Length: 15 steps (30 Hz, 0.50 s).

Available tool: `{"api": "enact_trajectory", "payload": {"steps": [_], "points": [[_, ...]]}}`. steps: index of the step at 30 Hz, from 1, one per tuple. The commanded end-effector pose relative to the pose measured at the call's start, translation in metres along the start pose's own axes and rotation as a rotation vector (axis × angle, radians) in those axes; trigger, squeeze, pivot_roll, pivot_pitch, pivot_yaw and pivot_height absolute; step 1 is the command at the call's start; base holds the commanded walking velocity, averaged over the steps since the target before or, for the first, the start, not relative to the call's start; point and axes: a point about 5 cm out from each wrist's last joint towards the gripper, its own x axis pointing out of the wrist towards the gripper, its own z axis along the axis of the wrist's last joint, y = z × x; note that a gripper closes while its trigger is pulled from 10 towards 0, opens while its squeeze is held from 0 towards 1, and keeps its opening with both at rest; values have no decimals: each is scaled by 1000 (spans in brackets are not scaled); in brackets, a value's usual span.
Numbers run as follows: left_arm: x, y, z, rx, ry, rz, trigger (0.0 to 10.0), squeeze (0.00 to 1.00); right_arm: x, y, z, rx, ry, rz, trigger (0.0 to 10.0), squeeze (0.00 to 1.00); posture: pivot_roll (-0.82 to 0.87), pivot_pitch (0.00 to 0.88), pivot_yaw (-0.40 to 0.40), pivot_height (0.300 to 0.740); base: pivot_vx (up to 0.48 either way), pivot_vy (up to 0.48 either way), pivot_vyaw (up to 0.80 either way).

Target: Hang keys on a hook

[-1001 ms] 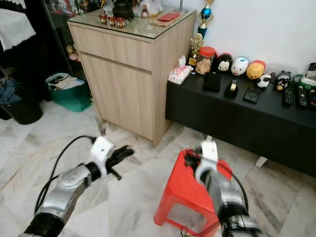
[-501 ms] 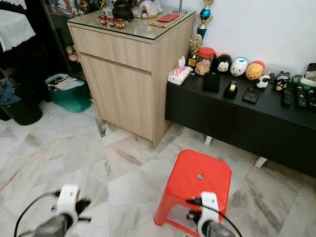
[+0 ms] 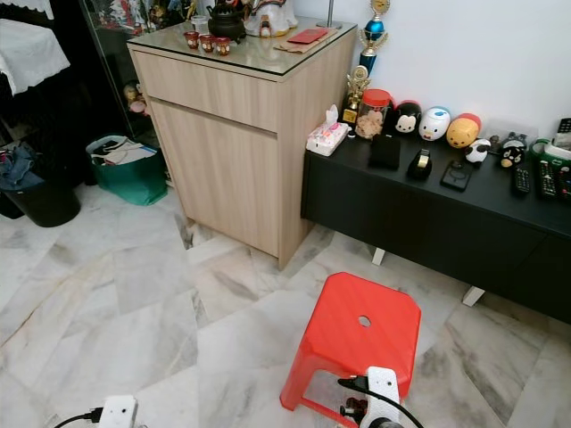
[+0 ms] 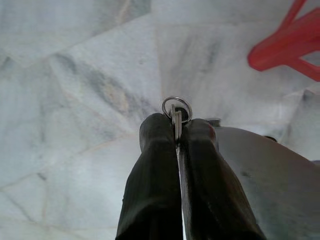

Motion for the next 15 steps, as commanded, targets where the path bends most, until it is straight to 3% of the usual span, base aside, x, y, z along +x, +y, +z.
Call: {"api": "enact_trajectory", "payload": {"steps": [1, 15], "points": [[0, 0, -3, -13, 6, 14, 10000, 0, -1, -2, -4, -9, 20, -14, 10000, 0, -30, 0, -49, 740, 0, 0, 0], [2, -4, 3, -31, 0, 17, 10000, 0, -2, -8, -3, -53, 42, -53, 10000, 0, -42, 0, -51, 740, 0, 0, 0]]}}
